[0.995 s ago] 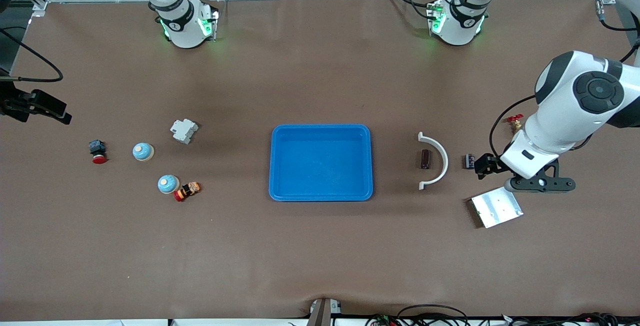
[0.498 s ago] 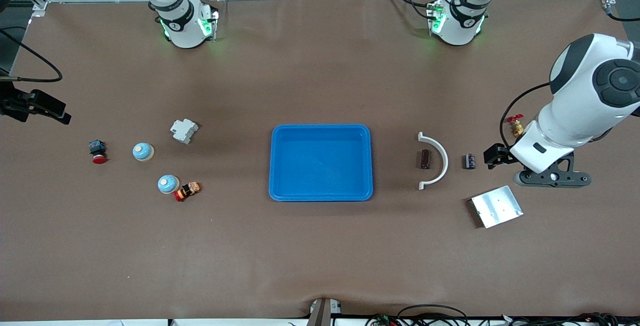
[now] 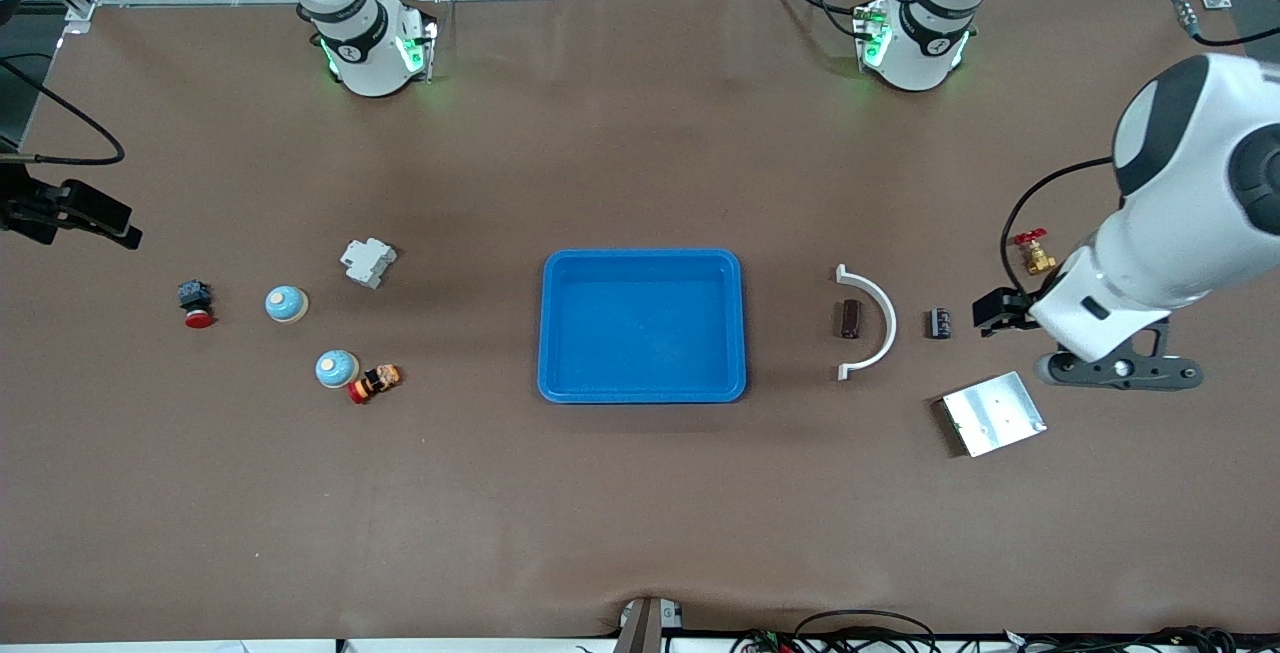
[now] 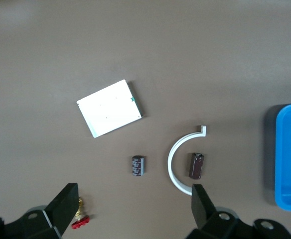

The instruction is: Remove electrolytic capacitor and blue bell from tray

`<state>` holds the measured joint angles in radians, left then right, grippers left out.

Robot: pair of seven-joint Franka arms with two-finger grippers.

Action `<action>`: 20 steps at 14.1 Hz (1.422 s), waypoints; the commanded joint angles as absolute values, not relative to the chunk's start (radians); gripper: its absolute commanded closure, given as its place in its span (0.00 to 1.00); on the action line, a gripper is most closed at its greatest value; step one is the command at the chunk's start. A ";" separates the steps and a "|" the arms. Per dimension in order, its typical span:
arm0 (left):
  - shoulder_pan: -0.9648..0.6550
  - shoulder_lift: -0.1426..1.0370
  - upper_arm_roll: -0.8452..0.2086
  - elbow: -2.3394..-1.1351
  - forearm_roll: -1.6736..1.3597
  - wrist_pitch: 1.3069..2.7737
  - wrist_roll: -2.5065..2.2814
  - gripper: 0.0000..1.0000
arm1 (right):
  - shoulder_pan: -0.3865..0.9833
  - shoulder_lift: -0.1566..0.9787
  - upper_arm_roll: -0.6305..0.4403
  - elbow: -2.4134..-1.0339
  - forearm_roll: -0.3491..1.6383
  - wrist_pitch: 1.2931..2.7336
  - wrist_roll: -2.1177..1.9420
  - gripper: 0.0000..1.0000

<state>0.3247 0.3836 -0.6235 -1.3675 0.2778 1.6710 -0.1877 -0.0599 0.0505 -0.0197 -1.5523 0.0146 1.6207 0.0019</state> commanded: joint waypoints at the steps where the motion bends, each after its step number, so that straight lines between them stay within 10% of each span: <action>1: 0.142 0.261 -0.326 -1.377 0.074 1.651 -0.005 0.00 | -0.074 0.031 -0.012 -1.568 0.025 1.617 0.002 0.00; 5: -0.168 0.218 0.049 -1.379 -0.028 1.638 0.052 0.00 | -0.074 0.032 -0.012 -1.566 0.025 1.617 0.002 0.00; 20: -0.164 0.107 0.029 -1.379 -0.020 1.486 0.048 0.00 | -0.075 0.032 -0.015 -1.566 0.025 1.618 -0.005 0.00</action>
